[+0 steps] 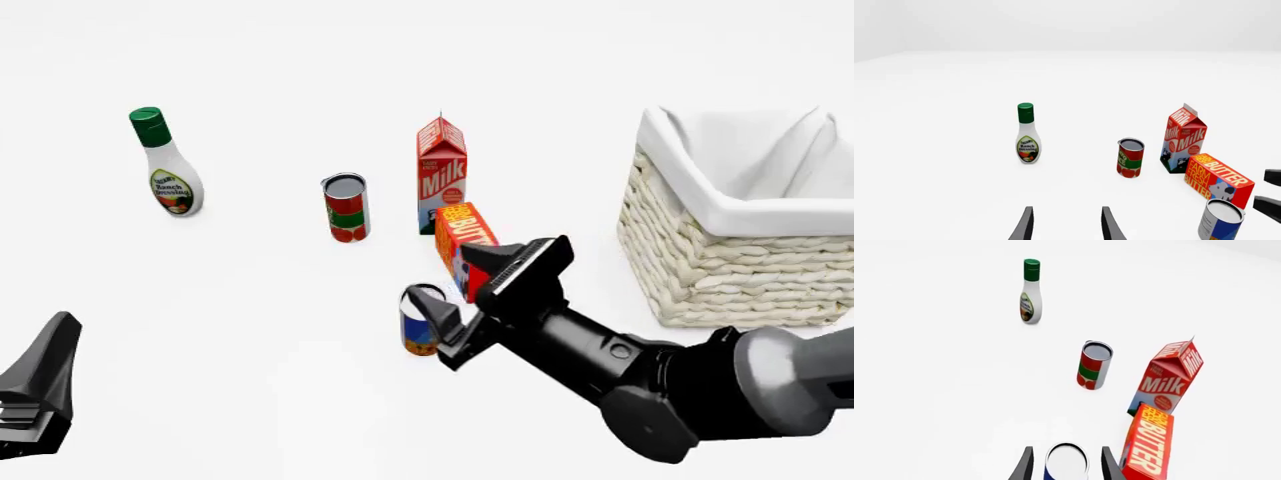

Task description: Pick the alphabet soup and place it in the basket.

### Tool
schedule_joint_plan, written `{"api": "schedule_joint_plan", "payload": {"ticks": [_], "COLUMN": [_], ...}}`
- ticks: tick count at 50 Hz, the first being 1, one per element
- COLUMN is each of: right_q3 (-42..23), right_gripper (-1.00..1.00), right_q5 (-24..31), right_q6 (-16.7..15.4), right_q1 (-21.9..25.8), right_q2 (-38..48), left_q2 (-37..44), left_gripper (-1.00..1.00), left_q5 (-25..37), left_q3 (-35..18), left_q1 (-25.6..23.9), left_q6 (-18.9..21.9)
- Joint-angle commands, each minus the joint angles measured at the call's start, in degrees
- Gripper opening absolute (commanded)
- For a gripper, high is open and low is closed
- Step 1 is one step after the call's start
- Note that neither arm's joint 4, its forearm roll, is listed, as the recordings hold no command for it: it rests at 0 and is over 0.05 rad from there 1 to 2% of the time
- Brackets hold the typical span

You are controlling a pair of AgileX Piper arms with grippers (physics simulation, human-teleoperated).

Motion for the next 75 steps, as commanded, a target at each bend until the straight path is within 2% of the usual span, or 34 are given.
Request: {"api": "schedule_joint_plan", "payload": {"ticks": [1,75], "right_q3": [-1.81,-7.64], "right_gripper": [1.0,1.0], "right_q5": [-0.02,-3.73], "right_q6": [0.14,2.08], "right_q1": [-0.15,-1.09], "right_q2": [3.24,17.03], "left_q2": [0.0,0.0], "left_gripper": [1.0,1.0], "left_q5": [0.0,0.0], "left_q3": [0.0,0.0], "left_q1": [0.0,0.0], "left_q6": [0.0,0.0]}}
